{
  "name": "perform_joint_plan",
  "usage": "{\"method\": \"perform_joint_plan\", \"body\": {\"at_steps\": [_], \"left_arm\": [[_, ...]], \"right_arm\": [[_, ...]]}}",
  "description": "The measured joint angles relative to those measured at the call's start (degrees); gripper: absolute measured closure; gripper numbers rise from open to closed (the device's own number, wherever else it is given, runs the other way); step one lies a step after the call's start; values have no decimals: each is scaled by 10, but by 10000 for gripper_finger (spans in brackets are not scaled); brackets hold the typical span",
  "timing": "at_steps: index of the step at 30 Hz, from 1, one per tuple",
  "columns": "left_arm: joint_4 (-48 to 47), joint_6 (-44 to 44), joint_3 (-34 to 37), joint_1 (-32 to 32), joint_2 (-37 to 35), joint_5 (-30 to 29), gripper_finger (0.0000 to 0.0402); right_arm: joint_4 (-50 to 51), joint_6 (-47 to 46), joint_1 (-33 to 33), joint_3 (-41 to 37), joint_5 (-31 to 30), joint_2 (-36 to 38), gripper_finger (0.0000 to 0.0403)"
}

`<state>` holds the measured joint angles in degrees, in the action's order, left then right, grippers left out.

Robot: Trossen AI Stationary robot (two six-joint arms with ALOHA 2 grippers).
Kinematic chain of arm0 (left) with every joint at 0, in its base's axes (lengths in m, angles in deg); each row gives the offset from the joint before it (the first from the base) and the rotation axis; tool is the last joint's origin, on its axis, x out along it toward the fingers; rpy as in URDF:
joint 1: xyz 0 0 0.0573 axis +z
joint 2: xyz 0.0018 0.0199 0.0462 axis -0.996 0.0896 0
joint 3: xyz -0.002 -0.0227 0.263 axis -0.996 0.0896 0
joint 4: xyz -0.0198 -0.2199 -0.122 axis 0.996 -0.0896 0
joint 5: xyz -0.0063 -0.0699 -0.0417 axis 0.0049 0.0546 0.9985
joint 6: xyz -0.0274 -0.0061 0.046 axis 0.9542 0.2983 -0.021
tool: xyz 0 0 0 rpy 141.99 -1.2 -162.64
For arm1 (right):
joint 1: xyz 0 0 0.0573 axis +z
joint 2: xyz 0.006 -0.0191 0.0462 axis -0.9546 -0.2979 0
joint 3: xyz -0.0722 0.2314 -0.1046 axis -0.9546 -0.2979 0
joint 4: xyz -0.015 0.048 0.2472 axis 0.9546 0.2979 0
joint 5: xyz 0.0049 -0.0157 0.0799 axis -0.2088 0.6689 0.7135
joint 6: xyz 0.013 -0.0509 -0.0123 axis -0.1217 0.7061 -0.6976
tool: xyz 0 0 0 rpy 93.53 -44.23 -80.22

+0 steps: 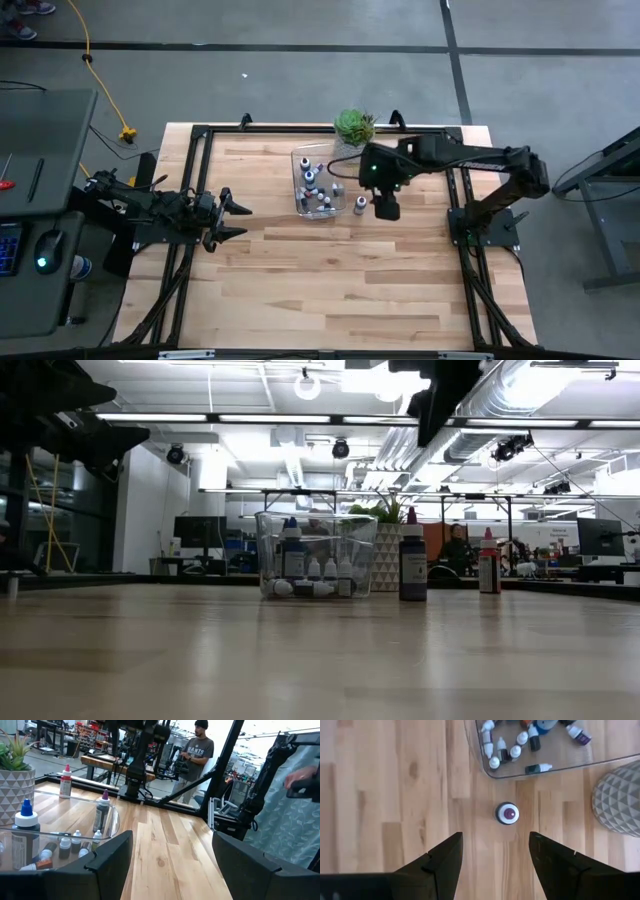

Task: Pick & Place food coloring
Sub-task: Put the big violet food coloring bottle into the transparent bin

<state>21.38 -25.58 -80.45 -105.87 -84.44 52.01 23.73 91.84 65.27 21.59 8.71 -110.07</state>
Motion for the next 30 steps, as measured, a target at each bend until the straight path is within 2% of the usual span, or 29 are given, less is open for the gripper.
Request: {"method": "perform_joint_plan", "body": {"at_steps": [7,14,19,23,30], "left_arm": [[0,0,0,0,0,0,130],[0,0,0,0,0,0,130],[0,0,0,0,0,0,130],[0,0,0,0,0,0,130],[0,0,0,0,0,0,130]], "right_arm": [[-96,25,-11,-96,-14,0,185],[-183,-2,-28,-185,-12,0,185],[-222,-23,-34,-219,-15,0,185],[-260,-55,-39,-238,14,0,185],[-305,-75,-38,-262,11,-5,185]]}}
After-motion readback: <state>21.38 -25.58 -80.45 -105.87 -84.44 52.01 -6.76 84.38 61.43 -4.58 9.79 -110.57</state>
